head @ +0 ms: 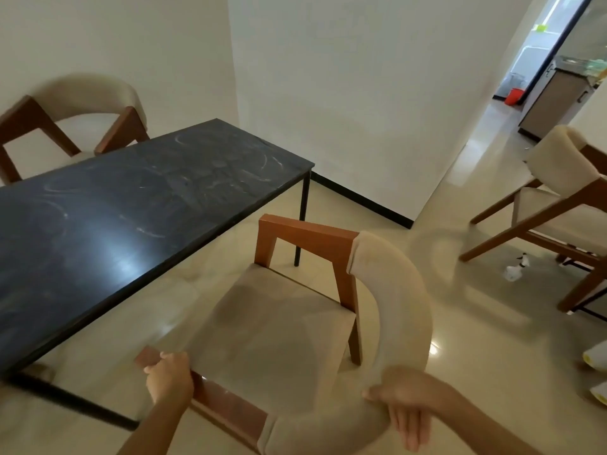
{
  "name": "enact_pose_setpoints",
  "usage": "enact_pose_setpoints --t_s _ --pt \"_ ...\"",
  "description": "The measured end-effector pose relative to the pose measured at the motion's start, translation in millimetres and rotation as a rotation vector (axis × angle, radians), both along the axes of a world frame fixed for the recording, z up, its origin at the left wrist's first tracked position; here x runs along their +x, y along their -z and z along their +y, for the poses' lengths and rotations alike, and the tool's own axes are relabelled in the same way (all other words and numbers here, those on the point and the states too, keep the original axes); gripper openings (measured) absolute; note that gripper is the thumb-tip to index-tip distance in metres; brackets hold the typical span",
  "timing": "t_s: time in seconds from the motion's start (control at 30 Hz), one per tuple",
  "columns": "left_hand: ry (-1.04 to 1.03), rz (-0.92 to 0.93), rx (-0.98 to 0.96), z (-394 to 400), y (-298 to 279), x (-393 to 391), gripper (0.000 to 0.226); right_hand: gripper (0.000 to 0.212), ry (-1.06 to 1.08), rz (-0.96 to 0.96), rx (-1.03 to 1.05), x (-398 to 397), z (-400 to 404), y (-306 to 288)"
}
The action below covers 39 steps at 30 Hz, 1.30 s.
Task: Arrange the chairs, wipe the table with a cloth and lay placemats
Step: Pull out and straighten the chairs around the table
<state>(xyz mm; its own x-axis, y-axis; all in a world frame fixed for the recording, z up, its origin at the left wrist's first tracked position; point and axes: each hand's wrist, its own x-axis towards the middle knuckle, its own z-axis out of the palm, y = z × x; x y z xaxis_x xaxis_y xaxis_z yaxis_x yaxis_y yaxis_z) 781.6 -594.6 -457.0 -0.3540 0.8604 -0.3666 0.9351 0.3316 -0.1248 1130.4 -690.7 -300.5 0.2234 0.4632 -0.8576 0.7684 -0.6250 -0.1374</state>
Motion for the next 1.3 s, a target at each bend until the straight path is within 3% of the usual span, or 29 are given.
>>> enact_pose_setpoints --t_s 0.07,0.23,0.37,0.47,0.7,0.77,0.83,0.9,0.97,1.1,1.3 --pt "-0.015 0.003 -0.078 14 -1 2 0.039 0.047 0.006 0.037 0.061 4 41 -12" --pt "-0.077 0.030 -0.270 35 0 7 0.035 0.024 -0.252 -0.203 0.645 15 141 14" --pt "-0.249 -0.046 -0.039 34 15 5 0.032 0.021 -0.396 -0.204 0.744 21 204 40" --pt "-0.450 -0.134 0.072 32 17 21 0.045 0.029 -0.584 -0.292 0.835 31 247 62" --pt "-0.750 -0.194 0.135 26 30 68 0.050 0.046 -0.724 -0.430 0.796 53 333 110" --pt "-0.804 -0.218 0.279 12 27 82 0.051 0.052 -0.729 -0.449 0.754 54 346 120" --pt "-0.767 -0.071 0.390 -1 31 96 0.058 0.052 -0.756 -0.522 0.759 57 356 125" --pt "-0.781 0.029 0.346 -13 26 115 0.060 0.053 -0.773 -0.563 0.720 63 363 126" --pt "-0.840 0.060 0.269 -22 10 132 0.058 0.058 -0.734 -0.518 0.691 73 371 130" --pt "-0.942 -0.046 0.221 -35 -7 142 0.061 0.057 -0.727 -0.349 0.740 93 380 140" --pt "-0.965 -0.110 0.233 -44 -11 140 0.053 0.051 -0.794 -0.337 0.748 97 376 133"
